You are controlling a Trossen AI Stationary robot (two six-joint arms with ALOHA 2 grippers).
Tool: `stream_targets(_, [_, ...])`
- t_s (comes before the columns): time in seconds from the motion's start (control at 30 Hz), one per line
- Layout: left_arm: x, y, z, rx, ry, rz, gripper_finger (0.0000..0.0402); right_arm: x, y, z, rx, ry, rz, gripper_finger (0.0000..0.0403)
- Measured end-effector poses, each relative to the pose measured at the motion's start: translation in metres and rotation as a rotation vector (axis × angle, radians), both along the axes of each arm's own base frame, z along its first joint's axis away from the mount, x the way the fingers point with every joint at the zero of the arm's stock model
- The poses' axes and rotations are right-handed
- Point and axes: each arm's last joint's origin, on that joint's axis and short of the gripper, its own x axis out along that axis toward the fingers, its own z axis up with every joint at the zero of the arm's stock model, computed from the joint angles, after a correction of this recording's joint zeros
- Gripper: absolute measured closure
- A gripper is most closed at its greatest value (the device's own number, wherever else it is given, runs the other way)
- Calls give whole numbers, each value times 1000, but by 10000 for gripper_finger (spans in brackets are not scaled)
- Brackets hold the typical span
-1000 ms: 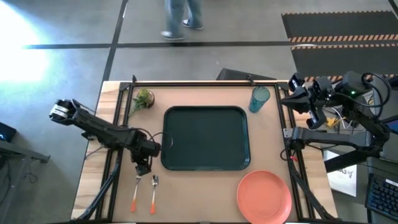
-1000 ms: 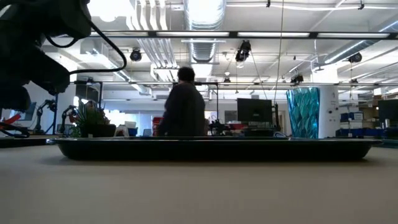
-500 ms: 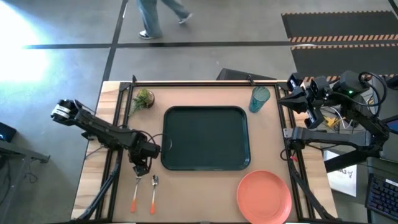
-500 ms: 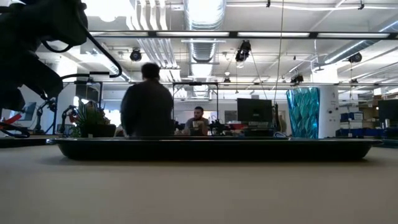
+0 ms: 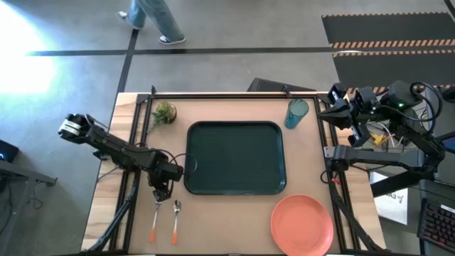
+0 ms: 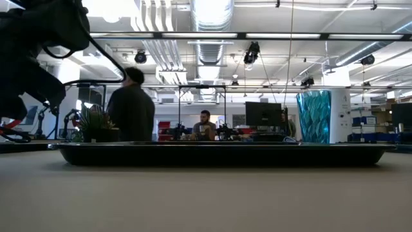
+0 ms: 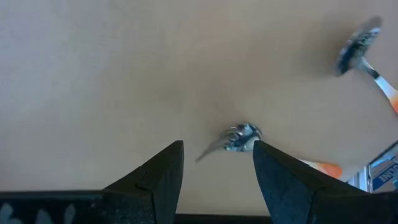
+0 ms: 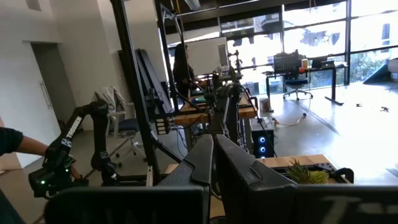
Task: Pick and place plate/cup/fork/spoon on tray
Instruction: Put the orange fork on the left of the black serving tray
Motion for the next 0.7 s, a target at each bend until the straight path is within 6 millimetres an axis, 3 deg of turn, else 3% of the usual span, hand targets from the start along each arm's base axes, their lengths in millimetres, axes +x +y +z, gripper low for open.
stream_targets(0.2, [-6,1,-6,-23,39,8,226,0,0,0,0,-1,-1,394])
stream_targets(0.47, [6,-3,-5,-68,-84,9,226,0,0,1,-2,-8,-2,394])
stream_targets(0.7, [4,-3,-9,-59,-50,27,226,0,0,1,-2,-8,-3,394])
